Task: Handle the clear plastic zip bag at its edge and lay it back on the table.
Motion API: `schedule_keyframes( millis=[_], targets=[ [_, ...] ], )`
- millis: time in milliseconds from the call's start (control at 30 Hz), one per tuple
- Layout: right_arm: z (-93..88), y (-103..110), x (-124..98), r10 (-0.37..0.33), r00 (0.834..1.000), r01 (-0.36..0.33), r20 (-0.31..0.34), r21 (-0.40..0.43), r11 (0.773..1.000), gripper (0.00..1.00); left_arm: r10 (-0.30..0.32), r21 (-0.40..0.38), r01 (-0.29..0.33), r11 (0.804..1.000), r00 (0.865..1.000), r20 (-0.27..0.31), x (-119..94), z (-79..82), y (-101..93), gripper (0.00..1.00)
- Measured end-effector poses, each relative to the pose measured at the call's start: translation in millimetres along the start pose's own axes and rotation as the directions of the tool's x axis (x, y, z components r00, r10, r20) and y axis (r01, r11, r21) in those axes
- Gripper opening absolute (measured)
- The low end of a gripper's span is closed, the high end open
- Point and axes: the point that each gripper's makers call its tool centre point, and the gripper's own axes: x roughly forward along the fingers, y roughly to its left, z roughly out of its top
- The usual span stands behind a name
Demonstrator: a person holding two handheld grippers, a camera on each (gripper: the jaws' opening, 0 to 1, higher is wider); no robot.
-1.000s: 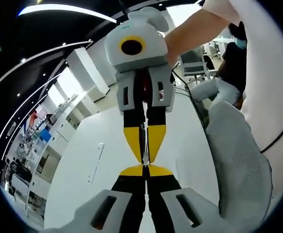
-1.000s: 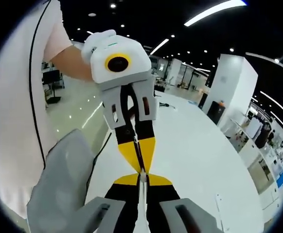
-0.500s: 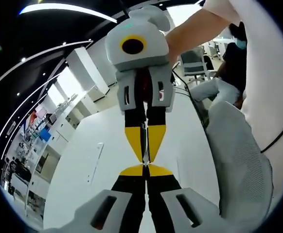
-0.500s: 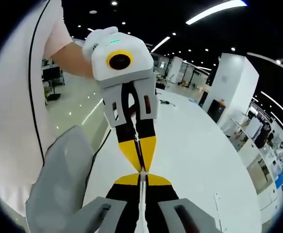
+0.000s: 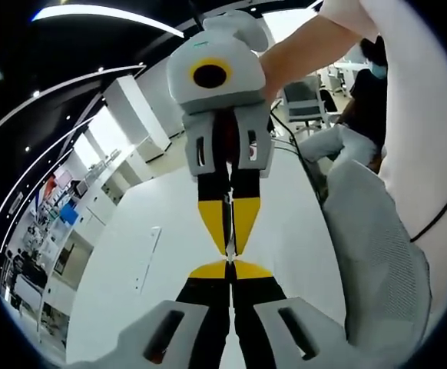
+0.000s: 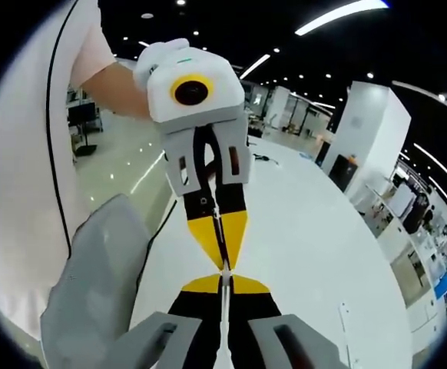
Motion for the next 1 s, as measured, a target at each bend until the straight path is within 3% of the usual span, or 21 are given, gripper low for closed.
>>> schedule_keyframes(
  millis=[1000],
  targets=[
    [-21.3, -0.6, -29.5, -0.031, 0.999, 0.032, -0.035, 0.032, 0.999, 0.00, 0.011, 0.003, -0.011, 1.000, 1.000, 0.007, -8.7, -2.7, 1.6, 0.00]
  ],
)
